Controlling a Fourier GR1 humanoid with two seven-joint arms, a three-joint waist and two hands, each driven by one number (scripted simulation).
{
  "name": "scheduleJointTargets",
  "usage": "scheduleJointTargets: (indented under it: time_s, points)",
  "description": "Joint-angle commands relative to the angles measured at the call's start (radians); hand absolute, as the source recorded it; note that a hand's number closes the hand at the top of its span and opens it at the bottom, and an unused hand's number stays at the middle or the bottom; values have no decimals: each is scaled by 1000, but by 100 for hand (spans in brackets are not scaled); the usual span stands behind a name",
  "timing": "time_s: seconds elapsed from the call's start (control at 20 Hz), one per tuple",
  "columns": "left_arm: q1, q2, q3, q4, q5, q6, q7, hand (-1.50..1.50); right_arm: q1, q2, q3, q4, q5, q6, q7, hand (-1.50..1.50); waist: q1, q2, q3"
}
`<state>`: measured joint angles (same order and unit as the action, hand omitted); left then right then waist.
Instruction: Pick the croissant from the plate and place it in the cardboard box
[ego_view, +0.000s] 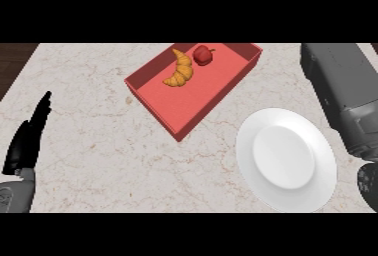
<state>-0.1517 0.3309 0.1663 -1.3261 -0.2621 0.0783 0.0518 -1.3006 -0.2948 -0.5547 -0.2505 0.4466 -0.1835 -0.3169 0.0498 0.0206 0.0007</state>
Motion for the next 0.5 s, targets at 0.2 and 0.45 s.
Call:
scheduleJointTargets:
  time_s: [0.2,0.45]
  points:
    - [2,10,23,18,9,-7,-6,0,129,-232,-4,8,-17,230,-103,-150,-25,-5,1]
    - [23,26,18,-55,4,-26,39,0,140,-278,39,34,12,322,-96,-150,-5,-5,1]
